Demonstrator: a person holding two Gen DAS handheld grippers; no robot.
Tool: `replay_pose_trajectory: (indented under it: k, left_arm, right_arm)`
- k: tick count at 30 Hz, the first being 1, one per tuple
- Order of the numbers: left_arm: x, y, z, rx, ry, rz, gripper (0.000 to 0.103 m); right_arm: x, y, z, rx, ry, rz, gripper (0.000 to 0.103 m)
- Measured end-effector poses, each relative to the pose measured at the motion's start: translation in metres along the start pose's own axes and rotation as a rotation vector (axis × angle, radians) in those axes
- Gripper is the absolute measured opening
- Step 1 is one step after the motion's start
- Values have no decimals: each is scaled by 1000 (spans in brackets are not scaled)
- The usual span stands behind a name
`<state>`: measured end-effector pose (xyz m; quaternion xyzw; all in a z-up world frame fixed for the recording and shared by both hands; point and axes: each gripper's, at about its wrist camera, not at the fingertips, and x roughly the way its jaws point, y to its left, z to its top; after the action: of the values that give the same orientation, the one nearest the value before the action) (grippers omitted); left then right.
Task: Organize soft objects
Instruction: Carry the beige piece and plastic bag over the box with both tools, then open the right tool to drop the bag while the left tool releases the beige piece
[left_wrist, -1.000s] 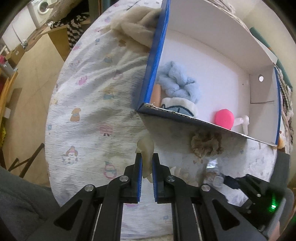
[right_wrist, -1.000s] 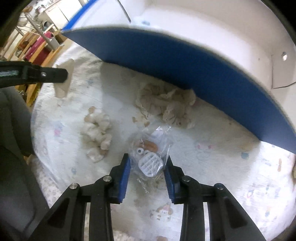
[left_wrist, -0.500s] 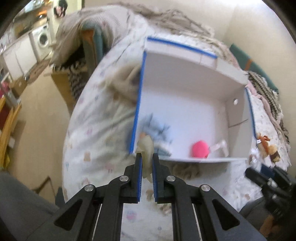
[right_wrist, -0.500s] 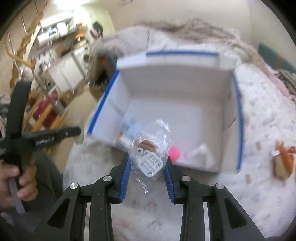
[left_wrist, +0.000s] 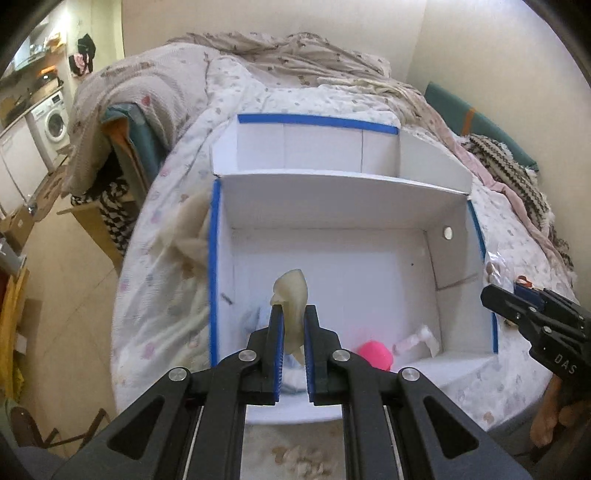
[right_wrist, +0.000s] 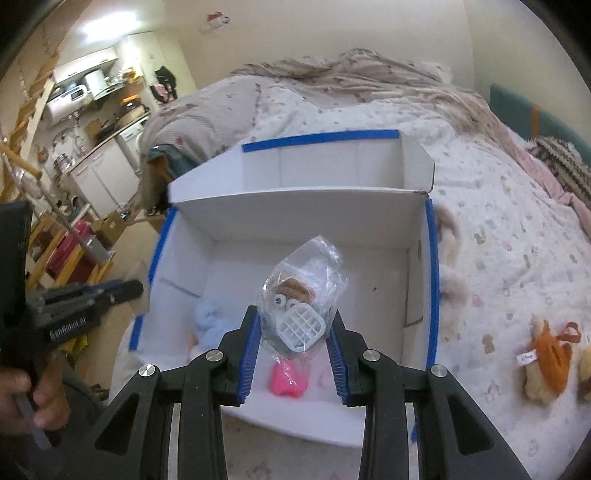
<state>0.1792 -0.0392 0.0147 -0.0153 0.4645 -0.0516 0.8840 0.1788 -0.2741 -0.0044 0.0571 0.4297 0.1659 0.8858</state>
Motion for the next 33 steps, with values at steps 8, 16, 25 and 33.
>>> replay_pose_trajectory:
  k: [8,16,25,33]
  left_arm:
    - [78,-20,4,27,94,15,10]
    - [114,-39,-9,80,157,-26,11]
    - [129,-41,-5,95,145,32,11]
    - [134,-42,-6,75,145,14,17]
  right_arm:
    - [70,-30,-14,85,114,-97,37]
    - [96,-18,-24,2,204,-109,37]
    - [117,-12,-31,-29,275,-108,37]
    - [124,-15,-26,-12,282,-120,38]
